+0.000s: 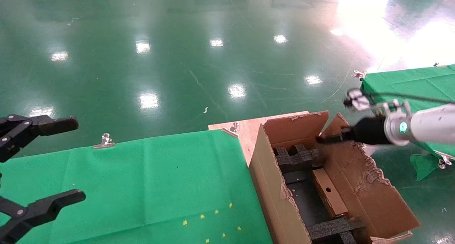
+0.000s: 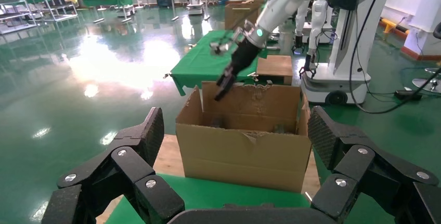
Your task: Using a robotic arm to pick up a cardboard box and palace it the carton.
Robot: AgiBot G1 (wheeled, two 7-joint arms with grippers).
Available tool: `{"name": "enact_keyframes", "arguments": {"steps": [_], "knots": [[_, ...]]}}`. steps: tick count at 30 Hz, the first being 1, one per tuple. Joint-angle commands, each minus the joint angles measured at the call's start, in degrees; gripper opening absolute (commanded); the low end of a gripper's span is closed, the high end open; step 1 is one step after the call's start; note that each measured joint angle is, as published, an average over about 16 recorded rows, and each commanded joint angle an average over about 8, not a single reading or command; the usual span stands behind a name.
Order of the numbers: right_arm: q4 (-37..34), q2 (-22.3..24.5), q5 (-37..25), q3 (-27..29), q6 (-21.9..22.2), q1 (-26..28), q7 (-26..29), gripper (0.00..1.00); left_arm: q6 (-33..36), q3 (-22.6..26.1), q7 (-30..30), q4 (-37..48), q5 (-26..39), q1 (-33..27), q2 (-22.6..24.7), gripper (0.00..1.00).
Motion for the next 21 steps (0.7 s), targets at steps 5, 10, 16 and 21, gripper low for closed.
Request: {"name": "enact_keyframes", "arguments": {"steps": [5,10,16,21], "knots": [[8.4,3.5,3.0,2.5,-4.2,5.1,0.4,1.0,0.0,0.0,0.0,0.0,0.0,0.0,0.0,1.0],[13.8,5.9,6.7,4.8,-7.8,6.7,-0.8,1.0,0.0,0.0,0.0,0.0,0.0,0.0,0.0,1.0],[15.9,6.9,8.1,5.8,-9.4,7.3,-1.5,1.0,0.0,0.0,0.0,0.0,0.0,0.0,0.0,1.0],[15.0,6.5,7.8,5.5,-8.8,6.9,-1.2,1.0,0.0,0.0,0.0,0.0,0.0,0.0,0.0,1.0]]}}
